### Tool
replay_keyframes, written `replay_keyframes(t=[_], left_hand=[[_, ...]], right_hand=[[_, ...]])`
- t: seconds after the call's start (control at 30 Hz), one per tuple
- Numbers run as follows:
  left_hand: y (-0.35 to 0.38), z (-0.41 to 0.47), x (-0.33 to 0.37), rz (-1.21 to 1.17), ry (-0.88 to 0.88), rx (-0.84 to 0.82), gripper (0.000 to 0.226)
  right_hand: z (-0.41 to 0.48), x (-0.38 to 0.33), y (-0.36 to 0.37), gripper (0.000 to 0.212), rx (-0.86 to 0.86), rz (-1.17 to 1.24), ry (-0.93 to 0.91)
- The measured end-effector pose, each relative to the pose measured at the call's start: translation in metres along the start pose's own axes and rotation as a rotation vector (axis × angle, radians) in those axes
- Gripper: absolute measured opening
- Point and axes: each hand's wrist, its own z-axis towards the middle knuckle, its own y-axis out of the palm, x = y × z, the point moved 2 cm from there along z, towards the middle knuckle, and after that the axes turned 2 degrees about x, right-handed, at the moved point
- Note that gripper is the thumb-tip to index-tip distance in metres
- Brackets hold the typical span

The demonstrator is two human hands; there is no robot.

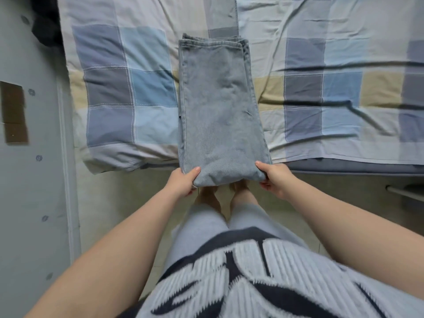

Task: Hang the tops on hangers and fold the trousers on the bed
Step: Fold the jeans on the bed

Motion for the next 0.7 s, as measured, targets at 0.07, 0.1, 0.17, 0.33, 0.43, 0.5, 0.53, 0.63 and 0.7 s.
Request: replay_keyframes(t=[0.07, 0.1, 0.17, 0.33, 0.43, 0.5, 0.53, 0.63, 0.7], left_hand=[[-0.002, -0.018, -0.008, 0.000, -0.026, -0.010, 0.021], [-0.004, -0.025, -0.011, -0.014, -0.045, -0.015, 0.024], [-0.007, -0.036, -0.014, -0.096, -0.108, -0.032, 0.027], [-0.015, -0.037, 0.012, -0.263, -0.185, -0.049, 0.026], [-0.018, -0.021, 0.050, -0.383, -0.170, -0.029, 0.020], [-0.020, -0.007, 0.079, -0.472, -0.158, -0.039, 0.016], [-0.021, 0.001, 0.094, -0.510, -0.154, -0.046, 0.016], [-0.025, 0.030, 0.136, -0.584, -0.147, -0.060, 0.020], [-0.027, 0.054, 0.160, -0.601, -0.136, -0.069, 0.023]], right_hand=[[-0.016, 0.011, -0.005, 0.022, -0.001, 0.002, 0.035], [-0.024, 0.015, -0.008, 0.024, 0.001, 0.008, 0.047], [-0.036, 0.019, -0.013, 0.029, 0.003, 0.025, 0.054], [-0.050, -0.010, -0.011, 0.018, -0.009, 0.149, 0.022], [-0.047, -0.050, 0.000, 0.012, -0.002, 0.234, -0.018], [-0.040, -0.081, 0.010, 0.012, -0.025, 0.278, -0.060], [-0.036, -0.096, 0.015, 0.014, -0.038, 0.297, -0.079], [-0.015, -0.140, 0.031, 0.021, -0.061, 0.321, -0.104], [0.004, -0.167, 0.039, 0.021, -0.069, 0.328, -0.105]])
